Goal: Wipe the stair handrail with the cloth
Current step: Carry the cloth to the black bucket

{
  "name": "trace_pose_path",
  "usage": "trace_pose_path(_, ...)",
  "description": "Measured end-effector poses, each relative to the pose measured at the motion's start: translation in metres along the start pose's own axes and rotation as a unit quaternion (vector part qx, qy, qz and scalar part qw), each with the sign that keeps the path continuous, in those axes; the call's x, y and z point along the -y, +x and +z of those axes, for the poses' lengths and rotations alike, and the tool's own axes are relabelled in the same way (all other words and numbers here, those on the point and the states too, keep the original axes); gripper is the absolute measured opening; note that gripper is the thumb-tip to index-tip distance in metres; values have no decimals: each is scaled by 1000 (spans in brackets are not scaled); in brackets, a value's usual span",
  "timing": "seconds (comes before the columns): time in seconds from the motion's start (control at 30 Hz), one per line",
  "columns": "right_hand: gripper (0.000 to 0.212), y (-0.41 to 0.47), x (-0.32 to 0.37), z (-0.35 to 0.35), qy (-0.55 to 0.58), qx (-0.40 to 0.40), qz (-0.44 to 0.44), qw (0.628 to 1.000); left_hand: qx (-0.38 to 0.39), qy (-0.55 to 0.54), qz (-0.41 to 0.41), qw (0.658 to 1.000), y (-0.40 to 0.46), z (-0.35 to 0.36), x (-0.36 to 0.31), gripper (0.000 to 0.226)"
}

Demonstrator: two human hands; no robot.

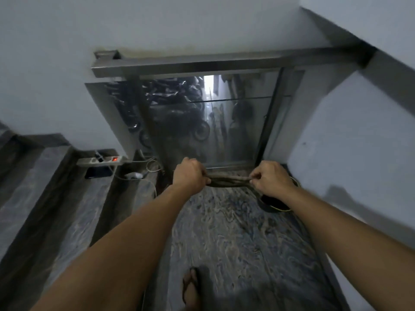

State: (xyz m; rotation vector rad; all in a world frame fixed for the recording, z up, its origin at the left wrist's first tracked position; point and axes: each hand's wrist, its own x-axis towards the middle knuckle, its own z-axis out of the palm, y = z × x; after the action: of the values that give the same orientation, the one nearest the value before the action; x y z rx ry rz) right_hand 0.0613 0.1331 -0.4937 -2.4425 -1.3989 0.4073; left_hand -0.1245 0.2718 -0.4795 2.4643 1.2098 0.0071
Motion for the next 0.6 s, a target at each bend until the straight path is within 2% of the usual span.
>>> trace_pose_path(0.13,12,42,-46,1,5,5,103,995,81,-30,34,996,88,30,-33,25)
trace_pose_path(0.27,13,80,-97,23,37,-21,180,983,121,-50,90,987,175,87,-61,21)
trace_pose_path(0.43,5,120,-166,83,62,-63,276,957,174,-78,136,972,251,185,-86,21)
trace_pose_path(0.6,10,148,-242,171,90,-88,324,938,195,-92,146,966,306,308,-95,20)
